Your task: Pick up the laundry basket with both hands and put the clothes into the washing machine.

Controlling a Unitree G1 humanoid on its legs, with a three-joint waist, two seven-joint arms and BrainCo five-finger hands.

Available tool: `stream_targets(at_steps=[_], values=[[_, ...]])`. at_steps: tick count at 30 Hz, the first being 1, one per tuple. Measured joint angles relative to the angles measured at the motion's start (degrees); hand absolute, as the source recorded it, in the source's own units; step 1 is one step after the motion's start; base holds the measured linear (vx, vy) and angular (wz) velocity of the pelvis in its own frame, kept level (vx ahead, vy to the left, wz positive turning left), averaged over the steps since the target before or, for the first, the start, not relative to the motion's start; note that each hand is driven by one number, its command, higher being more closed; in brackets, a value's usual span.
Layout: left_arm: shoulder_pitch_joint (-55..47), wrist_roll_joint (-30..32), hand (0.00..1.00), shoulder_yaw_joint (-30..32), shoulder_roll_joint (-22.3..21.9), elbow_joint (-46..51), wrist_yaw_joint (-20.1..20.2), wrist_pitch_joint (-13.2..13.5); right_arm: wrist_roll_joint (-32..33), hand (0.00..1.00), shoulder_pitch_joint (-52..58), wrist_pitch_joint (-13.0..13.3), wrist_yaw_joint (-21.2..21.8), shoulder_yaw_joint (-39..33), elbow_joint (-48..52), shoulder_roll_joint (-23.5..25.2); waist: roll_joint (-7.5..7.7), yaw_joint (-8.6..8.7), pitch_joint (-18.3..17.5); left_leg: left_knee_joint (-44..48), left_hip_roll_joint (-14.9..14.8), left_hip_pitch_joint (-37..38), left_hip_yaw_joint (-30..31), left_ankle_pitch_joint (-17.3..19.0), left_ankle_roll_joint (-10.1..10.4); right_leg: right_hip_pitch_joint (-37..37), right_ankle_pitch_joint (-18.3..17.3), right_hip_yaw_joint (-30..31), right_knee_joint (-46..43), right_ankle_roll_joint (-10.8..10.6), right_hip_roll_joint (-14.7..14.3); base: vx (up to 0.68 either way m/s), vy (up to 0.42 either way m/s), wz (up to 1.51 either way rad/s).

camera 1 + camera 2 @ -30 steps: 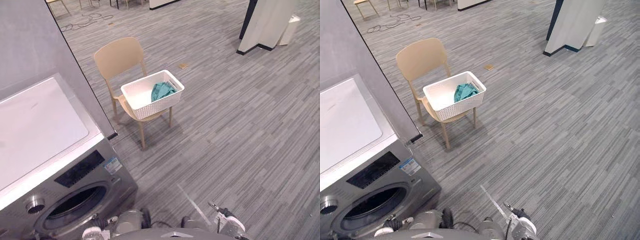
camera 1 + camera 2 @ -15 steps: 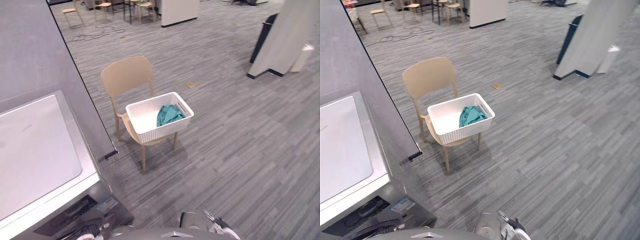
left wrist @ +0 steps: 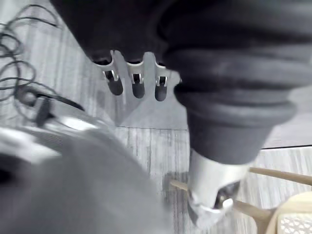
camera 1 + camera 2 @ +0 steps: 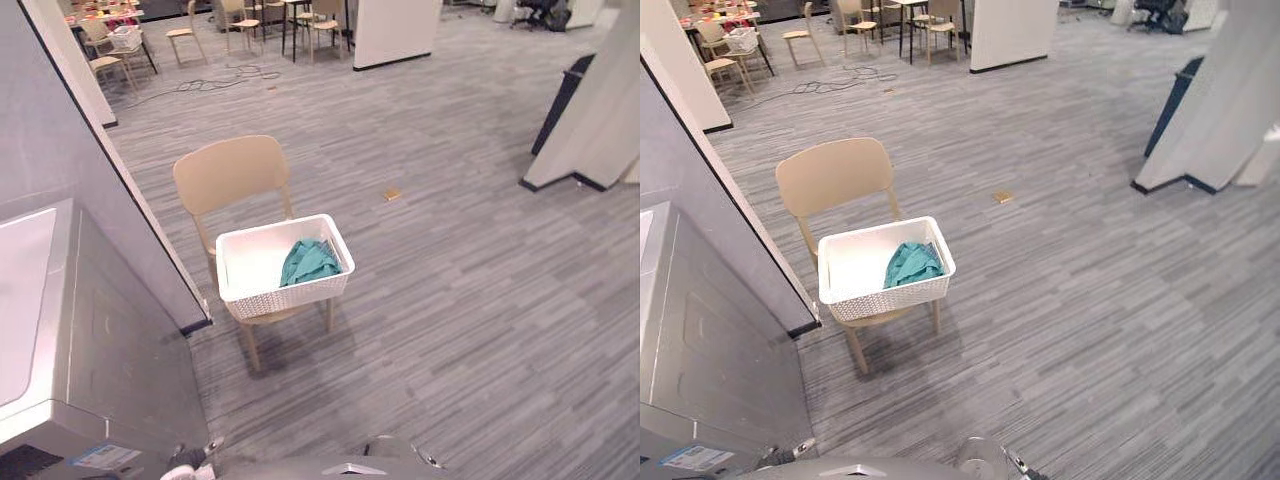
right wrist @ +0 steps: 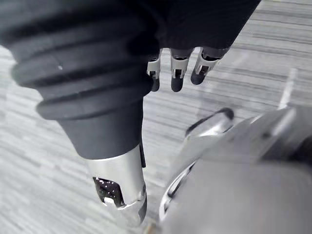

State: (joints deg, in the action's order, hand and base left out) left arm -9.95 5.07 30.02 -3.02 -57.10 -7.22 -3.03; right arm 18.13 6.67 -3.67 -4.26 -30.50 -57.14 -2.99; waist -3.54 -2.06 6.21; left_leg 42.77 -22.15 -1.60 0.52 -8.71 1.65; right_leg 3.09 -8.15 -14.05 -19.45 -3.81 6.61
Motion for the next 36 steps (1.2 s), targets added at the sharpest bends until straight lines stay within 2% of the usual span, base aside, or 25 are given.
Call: stream_targets(at_steps=[1, 3, 4, 5, 6, 7, 8, 9, 10, 13, 14, 17, 18, 19, 20, 21, 23, 25, 27, 29, 30, 31, 32, 34, 36], values=[[-0.3, 0.0, 0.0, -0.9, 0.2, -0.3, 0.0, -0.2, 0.1, 0.0, -0.4, 0.1, 0.0, 0.4, 0.0, -0.3, 0.06, -0.11, 0.0, 1.5, -0.3, -1.5, -1.0, -0.3, 0.2, -1.2, 0.3, -0.6, 1.6, 0.3, -0.1, 0.22, -0.159, 0.2], [-0.4, -0.3, 0.0, -2.0, 0.8, -0.3, 0.2, -0.4, 0.6, 0.0, -1.3, 0.3, 0.0, 0.7, 0.1, -1.1, 0.27, -0.15, 0.5, 5.2, 0.9, -6.7, -8.7, 7.8, 0.4, -4.6, 1.1, -3.0, 6.2, 0.6, 0.6, 0.17, -0.07, 0.7], [-0.4, -0.4, 0.0, -2.0, 0.8, -0.3, 0.2, -0.4, 0.6, 0.0, -1.8, 0.2, -0.1, 0.7, 0.2, -1.3, 0.36, -0.26, 0.8, 4.0, 3.3, -8.1, -13.0, 12.6, 0.3, -6.8, 1.4, -4.1, 8.6, 0.7, 1.0, 0.14, -0.019, 0.69], [-0.4, -0.4, 0.0, -2.0, 0.7, -0.3, 0.2, -0.4, 0.6, 0.0, -2.2, 0.2, -0.1, 0.9, 0.2, -1.3, 0.39, -0.45, 0.9, 2.5, 4.7, -8.4, -15.1, 14.2, 0.6, -7.6, 1.4, -4.3, 9.4, 0.6, 1.2, 0.13, 0.011, 0.57], [-0.9, -0.4, 0.0, -2.2, 0.5, -0.3, 0.2, -0.4, 0.6, 0.0, -3.3, 0.2, -0.1, 1.0, 0.4, -1.5, 0.26, -0.94, 1.0, -5.2, 8.4, -7.9, -18.2, 15.8, 1.1, -8.5, 1.4, -4.2, 10.5, 0.6, 1.6, 0.17, 0.057, 0.31], [-2.1, -0.4, 0.0, -3.4, 0.4, -0.5, 0.3, -0.4, 0.6, 0.0, -4.8, 0.3, -0.1, 0.9, 0.6, -2.1, -0.73, -1.41, 1.1, -19.0, 11.8, -6.1, -20.7, 13.2, 2.9, -9.0, 1.3, -4.4, 10.9, 0.0, 1.3, 0.16, 0.078, 0.22], [-2.7, -0.4, 0.0, -3.9, 0.2, -1.1, 0.4, -0.4, 0.6, 0.0, -5.4, 0.5, -0.1, 0.9, 0.8, -2.4, -1.74, -1.6, 1.1, -25.0, 12.4, -5.4, -22.8, 11.8, 0.2, -9.1, 1.3, -4.6, 10.9, -0.5, 0.5, 0.18, 0.094, 0.13], [-2.7, -0.3, 0.0, -4.6, 1.0, -3.3, 0.7, -0.9, 0.6, 0.0, -6.2, 0.7, -0.1, 1.2, 0.9, -1.3, -1.42, -2.42, 1.0, -29.3, 14.1, -3.8, -25.0, 10.8, -1.2, -9.2, 1.2, -3.7, 11.6, -1.3, 1.3, 0.15, 0.057, 0.25], [-2.2, 0.3, 0.0, -4.7, 1.6, -3.4, 1.2, -1.2, 0.6, 0.0, -6.8, 0.7, -0.1, 1.2, 2.2, -0.3, 0.5, -2.48, 0.5, -31.1, 15.3, -3.9, -25.6, 10.4, -1.6, -9.3, 2.2, -3.7, 13.3, -1.9, 1.8, 0.21, 0.06, 0.38], [-0.9, 2.0, 0.0, -2.5, 1.2, -3.1, 1.6, -2.1, 0.4, 0.0, -7.7, 1.2, -0.1, 3.7, 4.6, 0.5, 0.87, -3.37, 1.4, -31.3, 18.1, -3.2, -25.4, 11.3, -4.4, -11.3, 4.0, -4.4, 15.5, -2.6, 3.5, 0.24, 0.08, 0.28], [-0.9, 2.1, 0.0, -2.6, 1.2, -3.1, 1.6, -2.1, 0.4, 0.0, -7.7, 1.2, -0.1, 4.3, 4.6, 0.5, 0.91, -3.4, 1.4, -32.0, 19.0, -2.8, -25.1, 11.6, -4.5, -11.9, 3.8, -4.5, 15.2, -2.8, 4.2, 0.21, 0.088, 0.27], [-0.6, 2.0, 0.0, -7.2, 2.3, -3.4, 1.1, -2.2, -0.4, 0.0, -6.7, 1.2, 0.2, 5.9, 3.2, 1.0, 1.1, -2.52, 1.3, -36.8, 23.7, 2.8, -22.9, 13.2, -4.8, -12.2, 0.0, -5.0, 5.8, -2.3, 8.9, 0.24, 0.108, 0.31], [-0.4, 1.9, 0.0, -8.5, 2.6, -3.6, 1.0, -2.2, -0.5, 0.0, -6.5, 1.2, 0.3, 5.9, 2.4, 0.8, 0.7, -2.38, 1.0, -37.7, 23.8, 3.7, -22.6, 13.2, -4.8, -10.6, 0.0, -4.6, 1.2, -2.3, 9.5, 0.19, 0.09, 0.29], [0.6, 1.7, 0.0, -11.1, 3.4, -3.7, 0.6, -2.1, -0.6, 0.0, -5.8, 0.9, 0.5, 5.9, 1.1, 1.0, 0.65, -2.04, 1.0, -38.6, 23.9, 5.0, -22.1, 13.2, -4.7, -5.5, 0.7, -2.0, -10.4, -3.5, 11.0, 0.18, 0.047, 0.32], [2.0, 1.6, 0.0, -13.3, 4.6, -3.7, -0.1, -2.1, -1.3, 0.0, -5.6, 1.3, 0.5, 5.6, 1.8, 1.0, 1.81, -1.1, 1.0, -38.6, 24.1, 6.2, -20.8, 13.3, -4.5, -0.7, 3.2, 0.9, -21.2, -4.8, 12.0, 0.19, 0.014, 0.41], [2.8, 1.4, 0.0, -14.3, 5.4, -3.7, -0.2, -2.1, -1.8, 0.0, -5.5, 1.3, 0.5, 5.6, 1.9, 1.0, 2.3, -0.52, 0.9, -38.6, 24.1, 6.8, -20.0, 13.4, -4.5, 1.3, 4.2, 2.2, -26.0, -5.4, 12.2, 0.23, -0.052, 0.59], [6.0, 0.7, 0.0, -17.8, 8.2, -2.0, -0.5, -2.0, -2.4, 0.0, -4.0, 0.9, 0.4, 4.9, -0.2, 1.0, 5.58, 0.7, 1.8, -38.0, 23.7, 9.2, -16.9, 13.2, -4.8, 5.8, 0.7, 3.5, -37.4, -4.8, 12.1, 0.25, -0.124, 0.69], [8.0, 0.6, 0.0, -20.0, 8.6, -1.9, -0.8, -1.8, -2.4, 0.0, -2.7, 0.7, 0.3, 2.5, -1.5, 1.0, 6.07, 0.78, 1.9, -38.1, 22.7, 10.6, -15.5, 13.0, -4.4, 6.2, -3.1, 1.2, -35.8, -4.3, 12.8, 0.2, -0.176, 0.57], [9.5, 0.4, 0.0, -21.2, 7.0, -1.4, -0.8, -1.0, -2.3, 0.0, -1.1, 0.6, 0.1, -0.5, -2.8, 1.1, 5.41, 1.64, 2.0, -38.2, 21.0, 10.7, -13.3, 13.0, -3.1, 6.0, -4.0, -0.1, -25.6, -3.0, 13.5, 0.13, -0.256, 0.55], [10.2, -0.1, 0.0, -21.1, 5.8, -1.3, -0.7, -0.5, -2.3, 0.0, -0.5, 0.5, 0.0, -2.5, -2.8, 1.8, 5.31, 1.97, 2.0, -38.5, 19.6, 10.6, -12.3, 13.1, -1.0, 5.2, -2.1, 2.8, -12.7, -2.5, 12.7, 0.07, -0.306, 0.25], [10.1, -0.4, 0.0, -21.1, 5.7, -1.8, -0.7, -0.2, -2.2, 0.0, 0.0, 0.2, 0.0, -3.8, -3.0, 2.3, 5.74, 1.95, 1.9, -38.7, 19.0, 10.4, -11.5, 13.5, 0.8, 3.8, 1.8, 6.1, -4.0, -2.8, 11.7, 0.07, -0.427, 0.24], [9.6, -0.4, 0.0, -20.5, 5.9, -2.5, -0.5, -0.1, -2.0, 0.0, 0.7, -0.1, 0.0, -5.9, -3.7, 3.2, 7.49, 1.82, 1.4, -38.9, 19.1, 10.5, -10.7, 14.1, 2.5, 2.2, 8.6, 8.9, 1.5, -3.4, 11.6, 0.08, -0.489, 0.31], [9.5, -0.4, 0.0, -19.2, 6.2, -2.3, -0.2, 0.0, -2.0, 0.0, 1.1, -0.3, 0.0, -6.5, -4.2, 3.6, 9.04, 1.78, 0.7, -39.0, 19.1, 10.6, -10.4, 14.2, 3.5, 0.8, 6.2, 8.8, 2.8, -7.2, 11.8, 0.1, -0.522, 0.33], [8.4, 0.6, 0.0, -13.7, 3.1, -3.6, 0.6, -0.2, -1.6, 0.0, 1.6, -0.4, 0.0, -6.8, -4.4, 2.0, 4.29, 2.12, 0.3, -40.2, 13.7, 11.3, -11.5, 12.7, 5.5, -0.5, 4.1, 4.2, 4.9, -5.6, 7.3, 0.1, -0.416, 0.36], [8.2, 1.5, 0.0, -10.6, 1.7, -4.3, 1.0, -0.2, -1.5, 0.0, 1.5, -0.5, 0.0, -6.8, -3.7, 0.8, 1.9, 2.05, 0.1, -42.3, 10.6, 12.1, -11.5, 10.8, 7.1, -2.7, 4.0, 1.9, 5.7, -4.6, 4.5, 0.1, -0.283, 0.47]])
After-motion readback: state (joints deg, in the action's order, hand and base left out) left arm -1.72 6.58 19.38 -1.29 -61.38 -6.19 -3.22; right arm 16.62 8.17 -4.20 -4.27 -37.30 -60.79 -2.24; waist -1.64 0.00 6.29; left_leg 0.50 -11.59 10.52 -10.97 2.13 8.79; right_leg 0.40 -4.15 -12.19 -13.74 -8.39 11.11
